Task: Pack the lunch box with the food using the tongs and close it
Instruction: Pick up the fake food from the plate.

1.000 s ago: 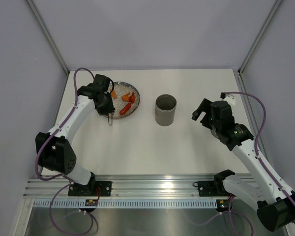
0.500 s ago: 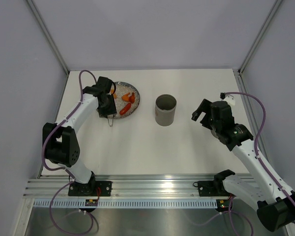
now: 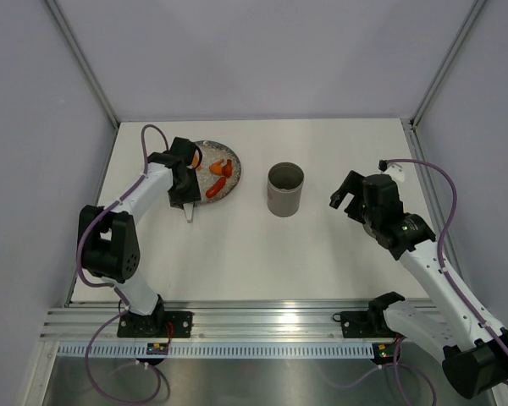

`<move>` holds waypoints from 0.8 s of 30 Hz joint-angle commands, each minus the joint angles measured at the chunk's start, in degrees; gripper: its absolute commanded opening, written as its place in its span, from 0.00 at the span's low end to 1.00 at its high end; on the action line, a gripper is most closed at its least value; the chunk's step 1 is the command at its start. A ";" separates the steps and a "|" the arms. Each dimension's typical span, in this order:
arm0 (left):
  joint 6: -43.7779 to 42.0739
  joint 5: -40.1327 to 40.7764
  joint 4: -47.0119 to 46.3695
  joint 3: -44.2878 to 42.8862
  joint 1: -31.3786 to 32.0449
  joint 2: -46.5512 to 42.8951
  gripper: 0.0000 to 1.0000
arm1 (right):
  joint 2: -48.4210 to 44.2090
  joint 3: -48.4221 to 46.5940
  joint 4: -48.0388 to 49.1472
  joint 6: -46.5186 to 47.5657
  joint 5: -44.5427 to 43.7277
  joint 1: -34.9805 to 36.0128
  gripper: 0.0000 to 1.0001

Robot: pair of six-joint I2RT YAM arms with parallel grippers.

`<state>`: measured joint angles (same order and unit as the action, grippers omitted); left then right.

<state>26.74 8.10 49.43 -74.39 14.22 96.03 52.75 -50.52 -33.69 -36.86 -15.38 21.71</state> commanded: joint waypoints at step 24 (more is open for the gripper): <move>-0.64 3.42 -2.67 0.56 -0.77 5.48 0.43 | -0.98 0.42 1.96 -0.23 0.52 0.26 0.99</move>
<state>26.57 10.76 48.31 -73.45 13.85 101.23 52.73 -50.43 -33.67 -36.88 -15.33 21.71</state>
